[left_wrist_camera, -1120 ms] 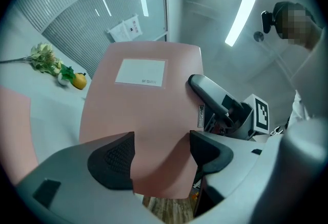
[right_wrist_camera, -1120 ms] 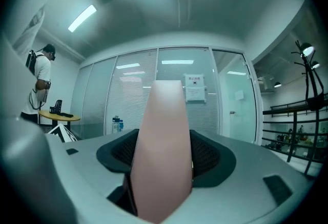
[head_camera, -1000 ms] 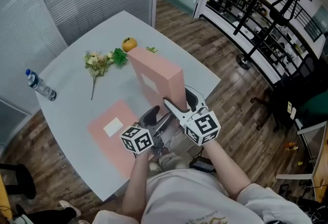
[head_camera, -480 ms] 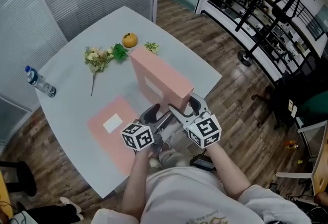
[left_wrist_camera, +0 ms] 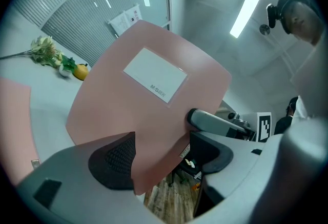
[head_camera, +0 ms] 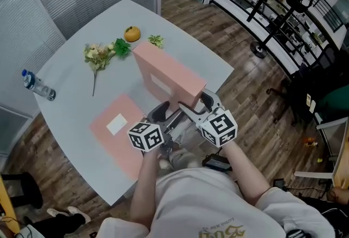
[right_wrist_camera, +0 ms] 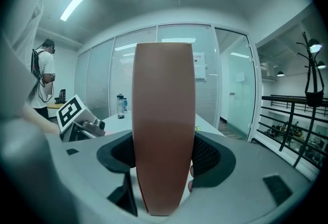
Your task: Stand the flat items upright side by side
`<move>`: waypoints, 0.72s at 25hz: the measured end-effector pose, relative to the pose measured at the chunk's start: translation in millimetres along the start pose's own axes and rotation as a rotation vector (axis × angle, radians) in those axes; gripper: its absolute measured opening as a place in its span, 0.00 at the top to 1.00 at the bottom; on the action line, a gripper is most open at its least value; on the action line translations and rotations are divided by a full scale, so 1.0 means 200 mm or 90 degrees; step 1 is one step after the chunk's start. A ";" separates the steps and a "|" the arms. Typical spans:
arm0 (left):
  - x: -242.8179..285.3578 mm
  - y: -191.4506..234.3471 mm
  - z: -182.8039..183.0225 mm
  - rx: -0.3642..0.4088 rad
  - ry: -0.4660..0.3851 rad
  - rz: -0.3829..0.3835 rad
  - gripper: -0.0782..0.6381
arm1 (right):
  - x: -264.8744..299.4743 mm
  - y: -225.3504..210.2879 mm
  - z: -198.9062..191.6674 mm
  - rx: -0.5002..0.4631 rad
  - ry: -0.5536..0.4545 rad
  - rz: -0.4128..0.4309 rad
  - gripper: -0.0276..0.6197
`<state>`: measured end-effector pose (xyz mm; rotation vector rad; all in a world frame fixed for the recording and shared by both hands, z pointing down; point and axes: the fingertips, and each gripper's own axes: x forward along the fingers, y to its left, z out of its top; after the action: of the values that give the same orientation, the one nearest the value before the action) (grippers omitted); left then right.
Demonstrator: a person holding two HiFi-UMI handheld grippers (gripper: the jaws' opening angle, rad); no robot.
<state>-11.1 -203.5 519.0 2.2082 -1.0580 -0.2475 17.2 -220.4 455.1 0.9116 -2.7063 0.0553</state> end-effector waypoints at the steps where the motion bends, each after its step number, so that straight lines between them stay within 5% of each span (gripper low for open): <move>1: 0.00 0.00 0.00 0.003 0.005 0.002 0.43 | 0.00 -0.01 -0.01 0.002 0.003 0.000 0.47; 18: -0.05 0.05 -0.03 -0.020 0.001 0.023 0.43 | -0.07 -0.04 -0.11 -0.015 0.042 -0.013 0.47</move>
<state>-21.8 -197.5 528.6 2.1587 -1.0843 -0.2455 39.4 -215.5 472.3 0.9132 -2.6312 0.0484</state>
